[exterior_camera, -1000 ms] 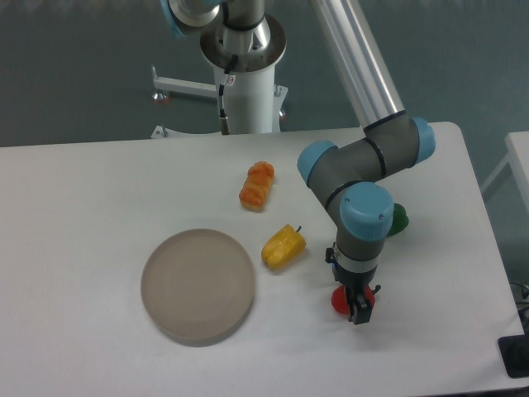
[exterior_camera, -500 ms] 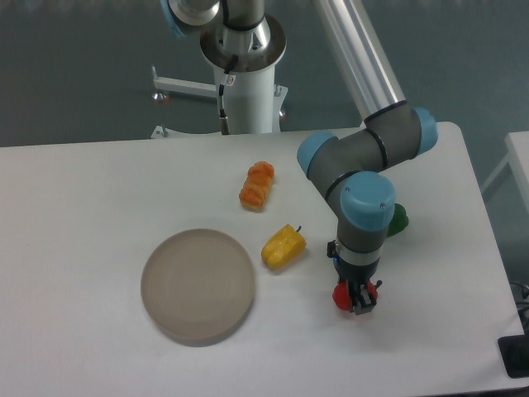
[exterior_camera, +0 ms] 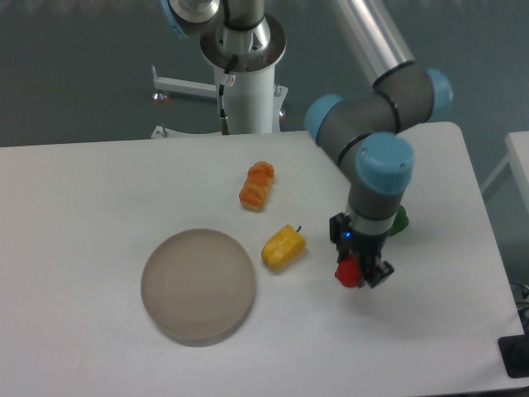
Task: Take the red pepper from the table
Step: 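Lift the red bell pepper up off the table and hold it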
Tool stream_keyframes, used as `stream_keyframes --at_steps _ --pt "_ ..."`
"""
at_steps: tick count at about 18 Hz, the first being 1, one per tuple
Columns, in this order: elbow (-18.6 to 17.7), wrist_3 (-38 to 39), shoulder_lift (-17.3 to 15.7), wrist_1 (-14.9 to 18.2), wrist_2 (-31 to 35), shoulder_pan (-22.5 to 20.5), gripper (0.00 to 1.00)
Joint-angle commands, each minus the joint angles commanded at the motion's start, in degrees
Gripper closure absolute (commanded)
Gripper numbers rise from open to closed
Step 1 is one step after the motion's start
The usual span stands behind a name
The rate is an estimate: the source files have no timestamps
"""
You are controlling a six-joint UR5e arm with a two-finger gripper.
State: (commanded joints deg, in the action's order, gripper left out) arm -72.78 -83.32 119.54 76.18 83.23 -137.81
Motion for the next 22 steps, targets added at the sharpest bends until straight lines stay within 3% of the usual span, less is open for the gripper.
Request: stream_keyframes --at_steps 1,3,7,9,22 --pt "0.4 -0.2 -0.4 1.7 1.8 -0.1 0.59" --pt "0.4 -0.4 -1.0 2.0 4.7 -0.2 0.57" --pt "0.7 -0.4 -1.4 2.6 4.9 -0.1 0.57" --pt "1.7 -0.7 -1.6 4.6 4.9 -0.3 0.57" --pt "2.1 -1.4 -1.3 4.1 4.1 -0.3 0.55"
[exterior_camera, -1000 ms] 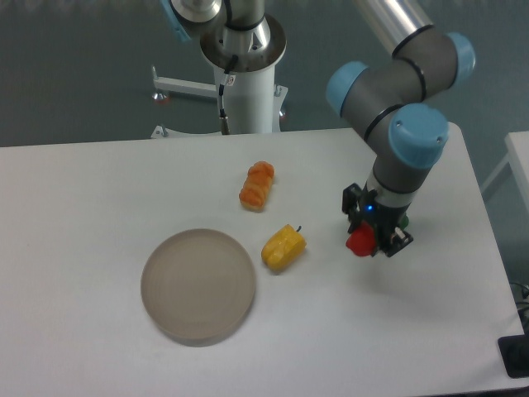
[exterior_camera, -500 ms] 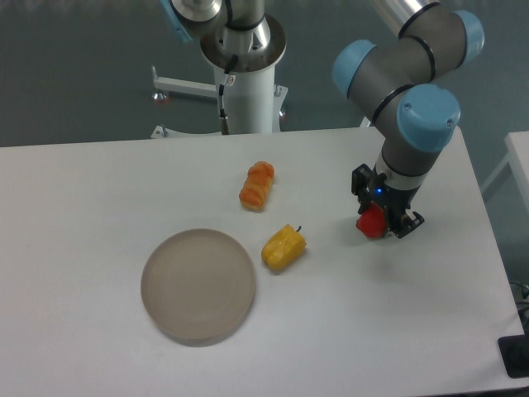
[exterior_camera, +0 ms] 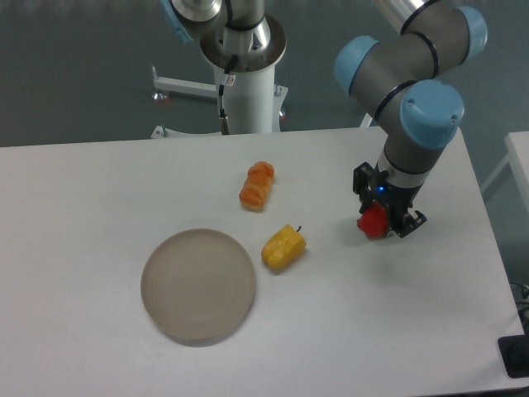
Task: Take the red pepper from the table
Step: 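Lift the red bell pepper up off the table and hold it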
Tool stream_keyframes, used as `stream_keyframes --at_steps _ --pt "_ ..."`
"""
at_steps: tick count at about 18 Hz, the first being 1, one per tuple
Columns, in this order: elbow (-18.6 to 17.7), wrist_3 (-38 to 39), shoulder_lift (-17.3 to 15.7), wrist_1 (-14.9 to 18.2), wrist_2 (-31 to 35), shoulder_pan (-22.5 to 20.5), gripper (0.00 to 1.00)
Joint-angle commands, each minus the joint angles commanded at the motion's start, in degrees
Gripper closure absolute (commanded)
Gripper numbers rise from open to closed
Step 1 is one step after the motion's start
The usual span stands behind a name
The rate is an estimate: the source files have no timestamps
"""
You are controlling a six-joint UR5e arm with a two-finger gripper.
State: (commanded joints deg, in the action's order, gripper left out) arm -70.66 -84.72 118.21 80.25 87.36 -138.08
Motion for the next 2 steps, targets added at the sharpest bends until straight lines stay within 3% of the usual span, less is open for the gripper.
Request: stream_keyframes --at_steps 2 --pt "0.1 -0.2 0.0 0.1 0.0 -0.1 0.56"
